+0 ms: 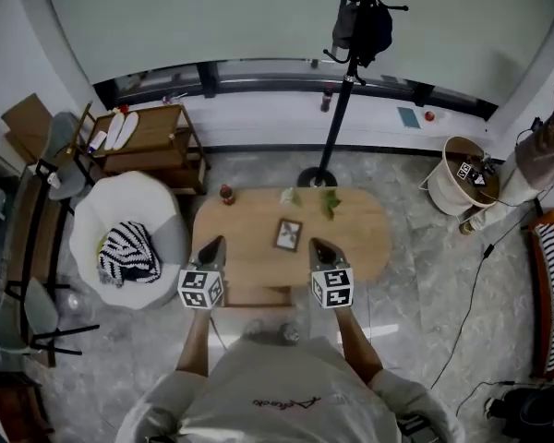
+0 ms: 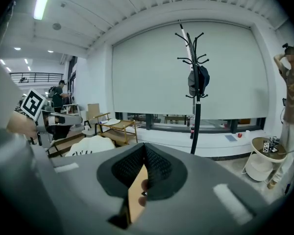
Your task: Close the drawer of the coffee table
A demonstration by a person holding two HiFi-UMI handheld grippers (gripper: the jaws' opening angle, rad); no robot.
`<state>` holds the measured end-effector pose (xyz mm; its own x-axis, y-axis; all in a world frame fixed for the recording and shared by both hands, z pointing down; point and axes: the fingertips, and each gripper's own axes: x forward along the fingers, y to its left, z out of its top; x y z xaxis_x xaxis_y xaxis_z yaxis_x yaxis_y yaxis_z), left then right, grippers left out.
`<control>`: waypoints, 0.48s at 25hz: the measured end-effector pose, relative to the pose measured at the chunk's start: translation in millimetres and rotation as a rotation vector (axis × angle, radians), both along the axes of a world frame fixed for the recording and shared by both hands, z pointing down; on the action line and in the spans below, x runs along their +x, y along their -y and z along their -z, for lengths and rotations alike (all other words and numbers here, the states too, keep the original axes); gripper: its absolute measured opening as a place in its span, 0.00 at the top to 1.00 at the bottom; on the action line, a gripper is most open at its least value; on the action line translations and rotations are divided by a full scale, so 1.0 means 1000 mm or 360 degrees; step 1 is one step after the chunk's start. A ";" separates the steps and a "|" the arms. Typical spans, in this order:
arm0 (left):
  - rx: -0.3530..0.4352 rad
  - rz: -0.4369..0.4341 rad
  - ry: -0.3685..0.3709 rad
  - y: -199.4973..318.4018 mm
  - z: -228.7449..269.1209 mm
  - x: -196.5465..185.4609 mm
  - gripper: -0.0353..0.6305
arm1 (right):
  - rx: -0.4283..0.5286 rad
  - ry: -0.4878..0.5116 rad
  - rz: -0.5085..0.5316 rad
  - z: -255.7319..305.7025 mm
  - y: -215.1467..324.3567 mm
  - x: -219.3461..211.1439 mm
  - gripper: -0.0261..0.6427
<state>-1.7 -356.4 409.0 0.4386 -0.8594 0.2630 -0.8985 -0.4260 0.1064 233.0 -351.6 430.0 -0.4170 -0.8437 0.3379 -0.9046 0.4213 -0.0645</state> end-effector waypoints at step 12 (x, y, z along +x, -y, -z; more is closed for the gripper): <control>-0.0113 0.0206 0.0092 -0.053 -0.041 -0.023 0.95 | -0.0096 -0.0023 0.0183 -0.042 -0.028 0.013 0.95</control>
